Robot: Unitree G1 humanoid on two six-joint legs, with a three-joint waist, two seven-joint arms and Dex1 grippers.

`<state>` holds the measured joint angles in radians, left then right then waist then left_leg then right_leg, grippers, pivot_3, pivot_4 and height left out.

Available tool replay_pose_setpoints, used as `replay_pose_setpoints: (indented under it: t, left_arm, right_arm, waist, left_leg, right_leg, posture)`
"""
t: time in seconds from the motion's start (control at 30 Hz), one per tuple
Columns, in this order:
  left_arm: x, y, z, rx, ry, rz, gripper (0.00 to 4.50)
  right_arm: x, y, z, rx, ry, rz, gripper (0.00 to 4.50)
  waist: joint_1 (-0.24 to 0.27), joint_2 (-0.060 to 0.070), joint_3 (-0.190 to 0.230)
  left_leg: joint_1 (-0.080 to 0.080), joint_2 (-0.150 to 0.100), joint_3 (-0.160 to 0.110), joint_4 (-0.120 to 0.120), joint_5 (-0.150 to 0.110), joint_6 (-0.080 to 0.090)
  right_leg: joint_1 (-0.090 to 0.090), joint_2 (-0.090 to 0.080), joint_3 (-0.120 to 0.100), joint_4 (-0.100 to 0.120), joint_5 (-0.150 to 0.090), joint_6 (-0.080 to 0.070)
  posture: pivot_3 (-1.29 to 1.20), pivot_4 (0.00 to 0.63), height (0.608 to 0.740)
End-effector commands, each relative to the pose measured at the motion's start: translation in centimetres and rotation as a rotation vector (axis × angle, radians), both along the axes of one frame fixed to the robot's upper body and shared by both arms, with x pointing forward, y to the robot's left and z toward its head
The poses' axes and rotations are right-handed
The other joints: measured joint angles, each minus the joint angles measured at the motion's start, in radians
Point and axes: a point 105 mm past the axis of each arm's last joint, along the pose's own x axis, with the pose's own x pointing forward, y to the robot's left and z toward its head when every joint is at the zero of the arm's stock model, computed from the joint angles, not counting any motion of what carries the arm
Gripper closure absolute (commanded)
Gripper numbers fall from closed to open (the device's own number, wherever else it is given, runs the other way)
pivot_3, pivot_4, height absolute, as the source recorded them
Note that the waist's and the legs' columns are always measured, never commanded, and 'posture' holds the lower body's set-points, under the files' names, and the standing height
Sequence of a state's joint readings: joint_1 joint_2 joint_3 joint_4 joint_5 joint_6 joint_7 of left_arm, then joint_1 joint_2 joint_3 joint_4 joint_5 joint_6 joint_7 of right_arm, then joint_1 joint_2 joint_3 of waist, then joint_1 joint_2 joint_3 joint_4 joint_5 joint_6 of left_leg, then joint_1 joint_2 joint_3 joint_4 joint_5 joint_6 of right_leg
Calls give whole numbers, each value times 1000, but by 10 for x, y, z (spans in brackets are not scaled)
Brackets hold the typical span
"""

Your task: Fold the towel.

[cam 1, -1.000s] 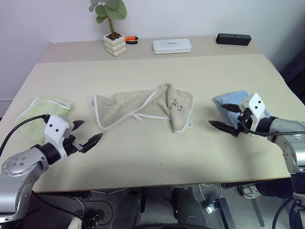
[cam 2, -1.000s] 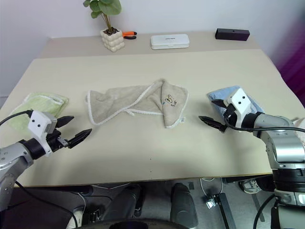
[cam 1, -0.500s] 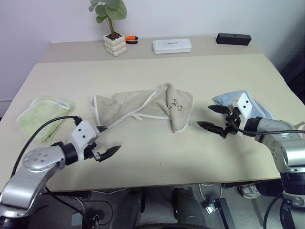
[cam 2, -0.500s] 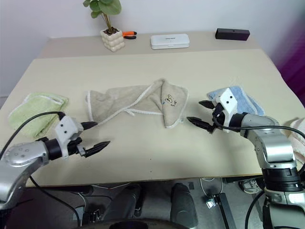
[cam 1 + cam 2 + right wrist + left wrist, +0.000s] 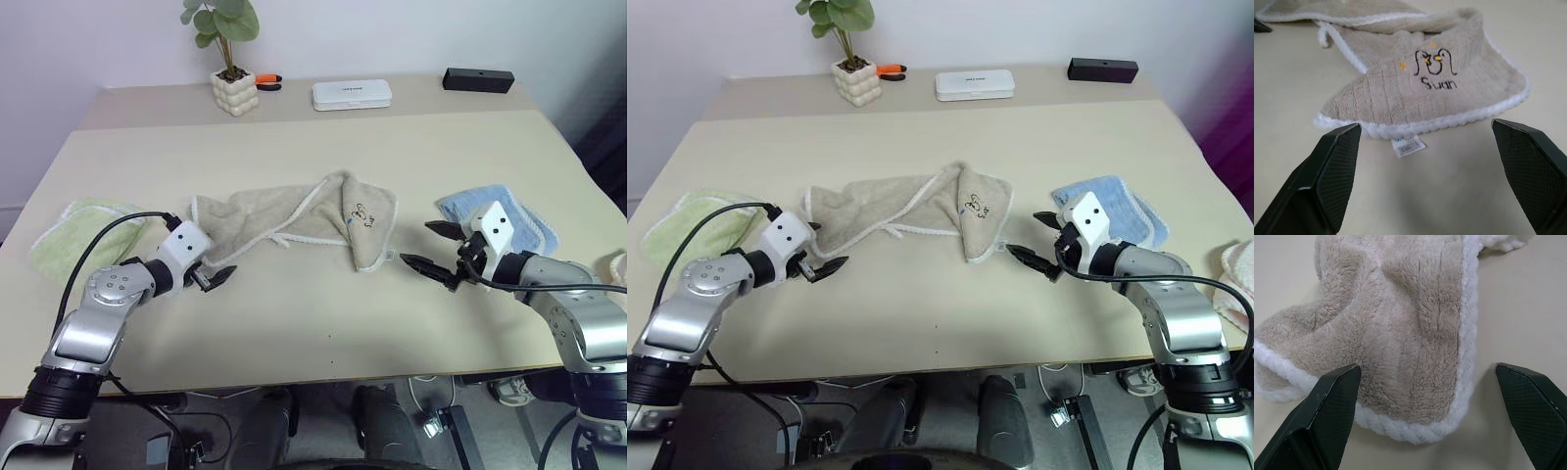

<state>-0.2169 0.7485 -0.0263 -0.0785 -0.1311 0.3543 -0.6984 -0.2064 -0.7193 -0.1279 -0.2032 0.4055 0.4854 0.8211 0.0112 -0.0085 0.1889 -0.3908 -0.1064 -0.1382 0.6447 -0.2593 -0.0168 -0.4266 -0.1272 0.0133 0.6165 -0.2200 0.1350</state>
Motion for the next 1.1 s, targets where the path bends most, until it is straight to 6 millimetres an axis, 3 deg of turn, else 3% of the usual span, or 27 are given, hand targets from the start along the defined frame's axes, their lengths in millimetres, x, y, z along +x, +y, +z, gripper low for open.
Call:
replay_pose_setpoints:
  t: [0.03, 0.17, 0.33, 0.4, 0.53, 0.63, 0.8, 0.97, 1.1]
  left_arm:
    - [3, 0, -10, -30, 25, -2, 8]
    - [4, -2, -17, -36, 25, -15, 1777]
    - [7, 6, -17, -39, 4, 12, 4350]
    - [8, 9, -15, -36, -11, 24, 4436]
    - [5, 6, 8, -142, -88, 22, 4436]
    - [-14, 6, 23, -213, -94, -8, 4436]
    - [-42, 5, 11, -191, 16, -60, 4436]
    - [-48, 7, 8, -173, 46, -57, 4436]
    - [-50, 7, 9, -180, 46, -52, 4436]
  right_arm:
    - [-3, 5, 16, 4, -77, 15, 154]
    - [-4, 6, 17, 4, -81, 17, 0]
    - [-3, 6, 19, -1, -87, 22, 0]
    - [-2, 7, 20, -4, -91, 28, 0]
    - [4, 11, 22, -25, -109, 42, 0]
    - [34, 13, 21, -61, -109, -36, 0]
    - [85, 13, 15, -17, -35, -184, 0]
    - [122, 6, 8, 62, 67, -312, 0]
    - [138, 16, 1, 90, 130, -316, 0]
  waist:
    - [2, 1, 0]
    - [2, 1, -1]
    - [0, 1, -1]
    - [-1, 1, -1]
    - [-2, 1, -1]
    - [-15, 0, 0]
    - [-26, 0, 0]
    - [-23, 0, 0]
    - [-29, 0, 0]
  left_leg:
    - [0, 0, 0, 0, 0, 0]
    - [0, 0, 0, 1, 0, 0]
    - [0, 0, 0, 1, 0, 0]
    - [1, 0, 0, 1, 0, 0]
    - [1, 0, 0, 1, 0, 0]
    - [0, 0, 0, 1, 0, 0]
    - [0, 1, 0, -1, 0, 0]
    - [0, 0, 0, -1, 0, 0]
    - [0, 1, 1, -1, 0, 0]
  right_leg:
    - [0, 0, 0, 0, 0, 0]
    - [1, 0, 0, 0, 0, 0]
    - [1, 0, 0, 0, 1, 0]
    - [1, 0, 0, 0, 1, 0]
    - [0, 0, 0, 0, 1, 0]
    - [0, 0, 1, 0, 1, 0]
    - [-1, 1, 1, 1, 1, 0]
    - [-1, 1, 1, 0, 1, -1]
    - [-2, 1, 1, 0, 2, -2]
  posture:
    - [0, 150, 740]
    - [0, 150, 740]
    - [0, 150, 740]
    - [0, 150, 740]
    - [0, 150, 740]
    - [0, 150, 740]
    - [0, 150, 740]
    - [0, 150, 740]
    - [0, 150, 740]
